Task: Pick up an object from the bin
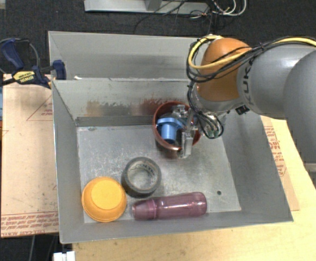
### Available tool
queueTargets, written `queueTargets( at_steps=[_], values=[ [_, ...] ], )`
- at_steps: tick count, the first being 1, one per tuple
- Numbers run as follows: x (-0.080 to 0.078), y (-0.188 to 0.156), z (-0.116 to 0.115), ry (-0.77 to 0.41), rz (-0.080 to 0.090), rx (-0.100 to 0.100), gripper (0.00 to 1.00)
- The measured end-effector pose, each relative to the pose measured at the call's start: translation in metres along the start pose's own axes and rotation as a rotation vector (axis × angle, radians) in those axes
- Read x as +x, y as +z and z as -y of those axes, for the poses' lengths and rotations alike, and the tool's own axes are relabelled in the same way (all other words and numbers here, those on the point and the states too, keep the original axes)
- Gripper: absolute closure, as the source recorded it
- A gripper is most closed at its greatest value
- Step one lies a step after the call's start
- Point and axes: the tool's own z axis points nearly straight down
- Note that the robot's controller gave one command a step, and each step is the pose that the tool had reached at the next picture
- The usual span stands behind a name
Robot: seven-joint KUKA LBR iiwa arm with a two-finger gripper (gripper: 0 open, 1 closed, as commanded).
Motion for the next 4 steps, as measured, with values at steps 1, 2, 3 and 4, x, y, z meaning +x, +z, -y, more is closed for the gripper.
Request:
queueTargets(
  at_steps=[1,2,3,4],
  values=[
    [0.017,0.012,0.007,-0.186,0.008,0.001,1.00],
    [0.017,0.013,0.007,-0.186,0.008,0.001,1.00],
    [0.022,0.012,-0.003,-0.219,0.020,0.003,1.00],
    [0.017,0.013,-0.007,-0.218,0.016,0.003,1.00]
  ],
)
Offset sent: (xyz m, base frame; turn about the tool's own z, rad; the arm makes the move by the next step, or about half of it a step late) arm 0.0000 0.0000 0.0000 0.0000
